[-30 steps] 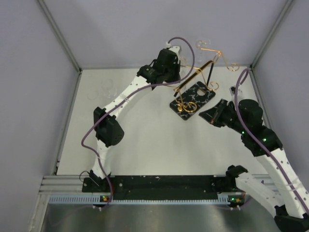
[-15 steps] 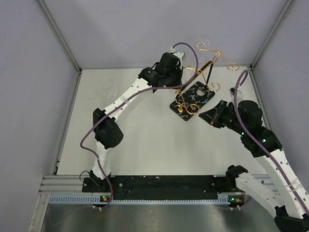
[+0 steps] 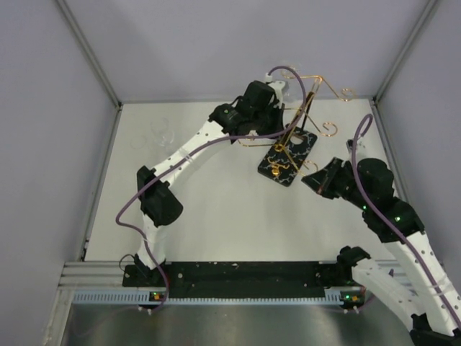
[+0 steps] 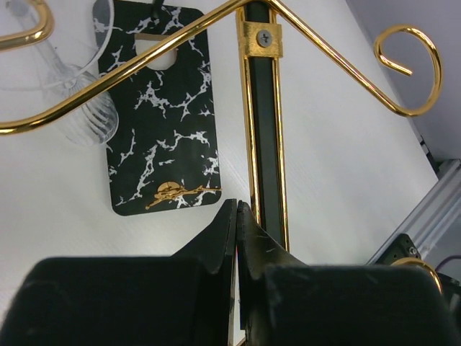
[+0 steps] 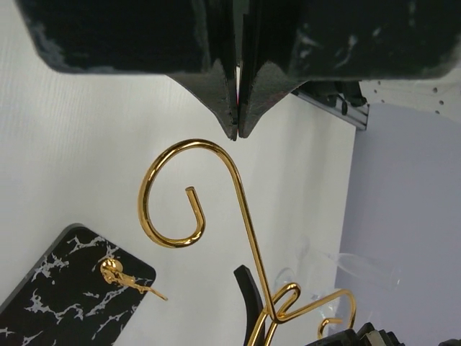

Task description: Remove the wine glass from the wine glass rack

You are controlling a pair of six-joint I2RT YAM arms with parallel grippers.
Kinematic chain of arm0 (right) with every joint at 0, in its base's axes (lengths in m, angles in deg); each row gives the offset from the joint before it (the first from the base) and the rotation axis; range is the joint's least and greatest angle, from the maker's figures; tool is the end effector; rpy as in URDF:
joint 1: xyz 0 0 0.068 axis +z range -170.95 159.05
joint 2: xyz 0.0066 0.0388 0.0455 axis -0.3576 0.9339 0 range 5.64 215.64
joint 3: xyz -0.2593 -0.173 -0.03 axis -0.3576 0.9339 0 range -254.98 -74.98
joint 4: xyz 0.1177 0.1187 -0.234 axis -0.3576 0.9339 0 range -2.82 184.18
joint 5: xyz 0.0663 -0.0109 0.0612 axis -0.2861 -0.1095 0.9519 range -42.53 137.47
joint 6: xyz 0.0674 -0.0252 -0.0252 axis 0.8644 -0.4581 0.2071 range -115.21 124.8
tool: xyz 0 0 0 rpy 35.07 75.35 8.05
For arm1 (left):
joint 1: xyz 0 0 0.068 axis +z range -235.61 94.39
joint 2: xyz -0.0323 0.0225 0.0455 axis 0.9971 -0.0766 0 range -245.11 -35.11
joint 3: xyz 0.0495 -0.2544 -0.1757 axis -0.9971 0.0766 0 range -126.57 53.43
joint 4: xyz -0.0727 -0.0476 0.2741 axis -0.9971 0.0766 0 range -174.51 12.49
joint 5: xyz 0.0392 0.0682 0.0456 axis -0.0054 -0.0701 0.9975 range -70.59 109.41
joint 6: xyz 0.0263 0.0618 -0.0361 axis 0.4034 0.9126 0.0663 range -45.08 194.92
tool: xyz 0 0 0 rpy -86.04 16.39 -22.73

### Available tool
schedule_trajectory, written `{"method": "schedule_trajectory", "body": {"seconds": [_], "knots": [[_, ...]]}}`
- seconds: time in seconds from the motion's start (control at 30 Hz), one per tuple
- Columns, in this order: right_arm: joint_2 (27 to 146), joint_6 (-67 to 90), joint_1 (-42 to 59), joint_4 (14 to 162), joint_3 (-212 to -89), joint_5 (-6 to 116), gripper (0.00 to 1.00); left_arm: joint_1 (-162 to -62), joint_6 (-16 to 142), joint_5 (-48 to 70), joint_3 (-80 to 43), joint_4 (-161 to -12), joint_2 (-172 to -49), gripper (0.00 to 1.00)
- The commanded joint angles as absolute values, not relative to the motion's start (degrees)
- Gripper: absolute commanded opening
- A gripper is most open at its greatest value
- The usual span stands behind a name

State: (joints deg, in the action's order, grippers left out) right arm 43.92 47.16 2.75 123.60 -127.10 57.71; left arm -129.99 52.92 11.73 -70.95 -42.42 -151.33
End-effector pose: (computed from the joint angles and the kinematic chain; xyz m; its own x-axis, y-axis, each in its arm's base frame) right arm 0.1398 0.0738 0.3734 -0.6277 0.4485 -0.6362 -0.1665 0.7210 0.6726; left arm 0.3734 -0.3774 0.4086 -0.6592 0.1258 -0.7414 0.5668 0.7311 -0.3799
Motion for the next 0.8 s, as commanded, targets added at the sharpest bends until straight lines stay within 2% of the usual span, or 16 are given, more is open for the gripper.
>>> {"method": "schedule_trajectory", "body": {"seconds": [0.0,0.77], "knots": [[41.85,45.05,2.16,127.68,-128.06,53.46,0.01,-133.15,50.31,6.84,-71.38,-45.3,-150.77,0.0],[35.87,40.57,2.16,141.4,-132.2,43.7,0.05,-138.69,41.35,3.77,-75.06,-53.74,-156.92,0.0]]}}
